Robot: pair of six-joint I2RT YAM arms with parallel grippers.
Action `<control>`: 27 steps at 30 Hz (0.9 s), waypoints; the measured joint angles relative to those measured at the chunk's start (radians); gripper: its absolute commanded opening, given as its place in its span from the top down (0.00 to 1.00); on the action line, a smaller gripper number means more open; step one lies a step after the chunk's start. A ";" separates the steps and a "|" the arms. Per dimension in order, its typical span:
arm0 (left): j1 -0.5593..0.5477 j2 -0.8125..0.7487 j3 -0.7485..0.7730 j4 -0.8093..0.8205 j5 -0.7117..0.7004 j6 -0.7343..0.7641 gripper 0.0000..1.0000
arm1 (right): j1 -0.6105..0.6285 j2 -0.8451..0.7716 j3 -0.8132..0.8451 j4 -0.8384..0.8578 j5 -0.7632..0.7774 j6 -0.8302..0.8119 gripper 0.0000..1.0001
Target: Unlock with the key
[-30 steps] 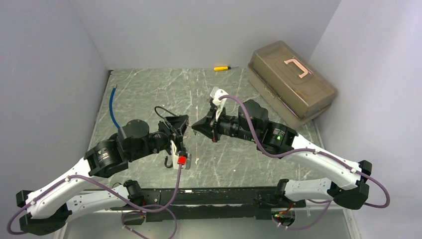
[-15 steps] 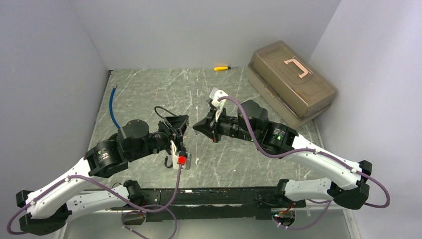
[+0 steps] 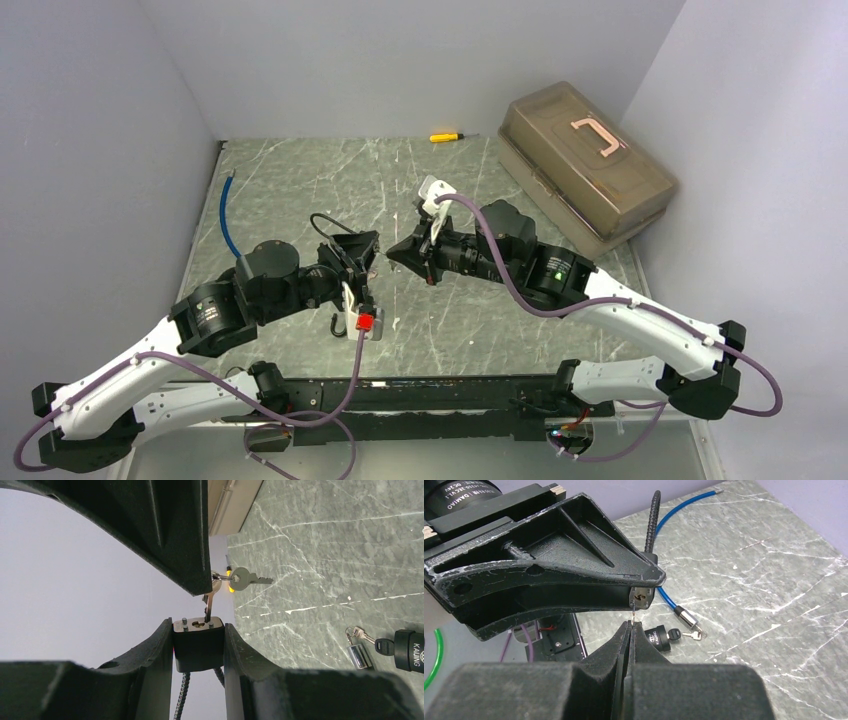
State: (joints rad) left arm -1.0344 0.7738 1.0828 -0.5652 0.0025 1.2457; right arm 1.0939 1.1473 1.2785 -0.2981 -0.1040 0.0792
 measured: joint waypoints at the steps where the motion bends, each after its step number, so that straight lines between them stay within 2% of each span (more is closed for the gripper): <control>1: 0.000 0.000 0.000 0.000 0.000 0.000 1.00 | 0.000 0.002 0.000 0.000 0.000 -0.001 1.00; 27: 0.000 -0.013 -0.008 -0.001 0.002 0.000 1.00 | 0.000 0.013 0.011 0.019 0.018 -0.010 1.00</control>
State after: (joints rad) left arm -1.0344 0.7609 1.0752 -0.5659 0.0044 1.2461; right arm 1.0939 1.1599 1.2900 -0.2790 -0.0860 0.0689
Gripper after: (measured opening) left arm 0.368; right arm 0.007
